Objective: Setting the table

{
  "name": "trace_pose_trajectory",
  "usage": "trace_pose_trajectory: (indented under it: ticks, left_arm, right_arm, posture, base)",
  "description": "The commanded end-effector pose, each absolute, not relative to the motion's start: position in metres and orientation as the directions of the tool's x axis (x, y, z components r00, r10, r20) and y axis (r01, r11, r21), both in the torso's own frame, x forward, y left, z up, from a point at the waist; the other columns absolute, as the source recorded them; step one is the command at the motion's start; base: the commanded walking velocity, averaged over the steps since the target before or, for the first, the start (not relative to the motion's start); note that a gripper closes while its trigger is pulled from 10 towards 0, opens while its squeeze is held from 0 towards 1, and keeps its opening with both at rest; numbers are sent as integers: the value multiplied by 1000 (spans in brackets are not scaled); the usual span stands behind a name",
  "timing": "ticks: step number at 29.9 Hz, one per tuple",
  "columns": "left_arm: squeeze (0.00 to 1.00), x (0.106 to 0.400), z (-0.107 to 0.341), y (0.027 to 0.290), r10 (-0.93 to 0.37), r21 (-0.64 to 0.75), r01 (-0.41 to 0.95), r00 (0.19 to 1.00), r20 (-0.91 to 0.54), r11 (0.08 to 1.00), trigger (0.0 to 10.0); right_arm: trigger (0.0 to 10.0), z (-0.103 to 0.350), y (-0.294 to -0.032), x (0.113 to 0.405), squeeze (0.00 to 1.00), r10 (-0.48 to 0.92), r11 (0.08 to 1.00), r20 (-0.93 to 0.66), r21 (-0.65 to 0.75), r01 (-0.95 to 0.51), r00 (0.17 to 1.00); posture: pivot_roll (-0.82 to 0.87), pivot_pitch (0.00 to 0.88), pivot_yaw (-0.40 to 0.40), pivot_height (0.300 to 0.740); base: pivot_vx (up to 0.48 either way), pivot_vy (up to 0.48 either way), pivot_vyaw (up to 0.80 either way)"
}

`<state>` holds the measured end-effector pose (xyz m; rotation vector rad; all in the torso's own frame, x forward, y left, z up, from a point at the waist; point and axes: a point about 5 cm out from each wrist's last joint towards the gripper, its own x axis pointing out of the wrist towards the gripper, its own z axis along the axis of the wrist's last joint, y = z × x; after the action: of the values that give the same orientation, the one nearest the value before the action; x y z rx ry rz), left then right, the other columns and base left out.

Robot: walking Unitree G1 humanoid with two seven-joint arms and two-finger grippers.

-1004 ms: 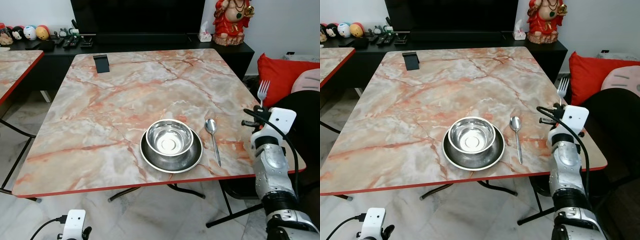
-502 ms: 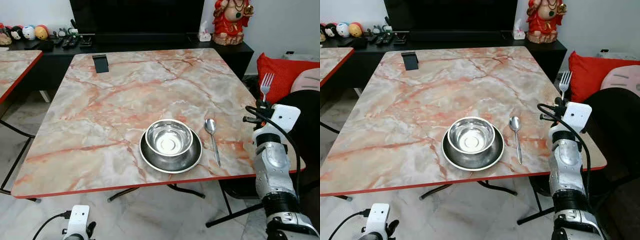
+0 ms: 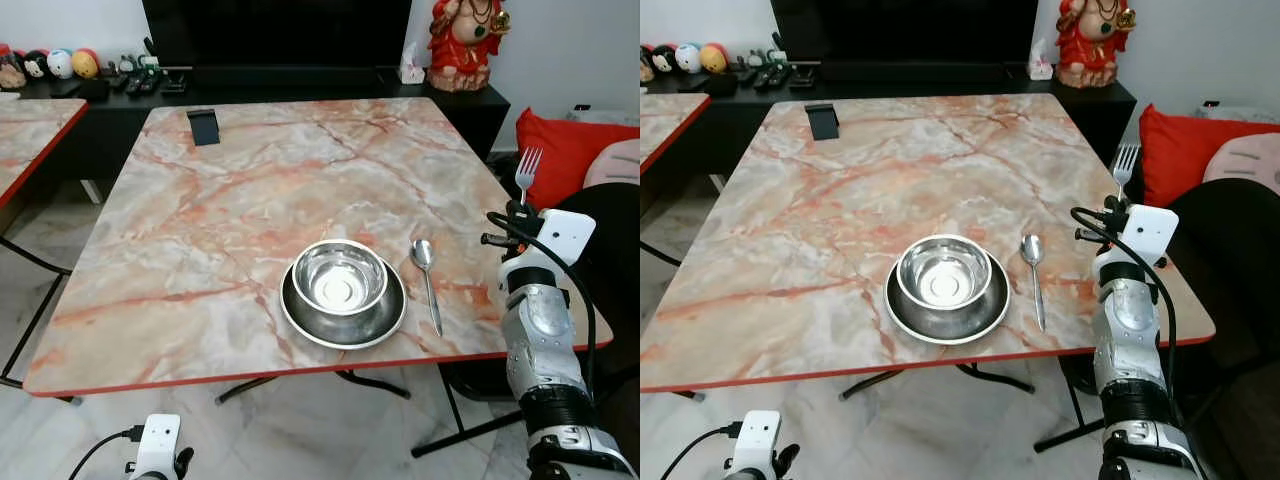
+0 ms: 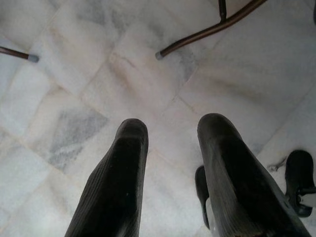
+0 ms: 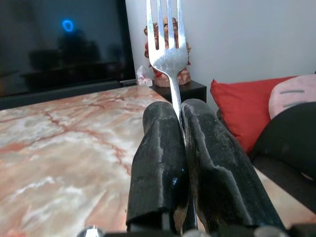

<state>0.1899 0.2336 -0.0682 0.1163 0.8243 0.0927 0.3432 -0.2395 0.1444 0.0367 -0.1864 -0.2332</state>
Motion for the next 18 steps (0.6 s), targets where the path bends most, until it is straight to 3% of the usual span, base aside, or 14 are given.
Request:
trace_pose_trajectory:
  ticks: [1, 3, 18]
  left_arm:
    - [0, 187, -70, 233, 128, 132, -44, 665, -736, 990, 10000]
    - [0, 187, -70, 233, 128, 132, -45, 665, -736, 990, 10000]
    - [0, 184, -73, 231, 126, 129, -43, 654, -746, 991, 10000]
  right_arm:
    - [10000, 149, -241, 343, 0, -240, 971, 192, 70, 231, 952]
    - [10000, 149, -241, 343, 0, -240, 971, 191, 70, 230, 952]
    - [10000, 143, -238, 340, 0, -239, 971, 162, 74, 229, 957]
  posture:
    - [47, 0, -30, 740]
    - [48, 0, -31, 740]
    - [48, 0, -33, 740]
  base:
    - [322, 0, 0]
    - [300, 0, 0]
    - [0, 0, 0]
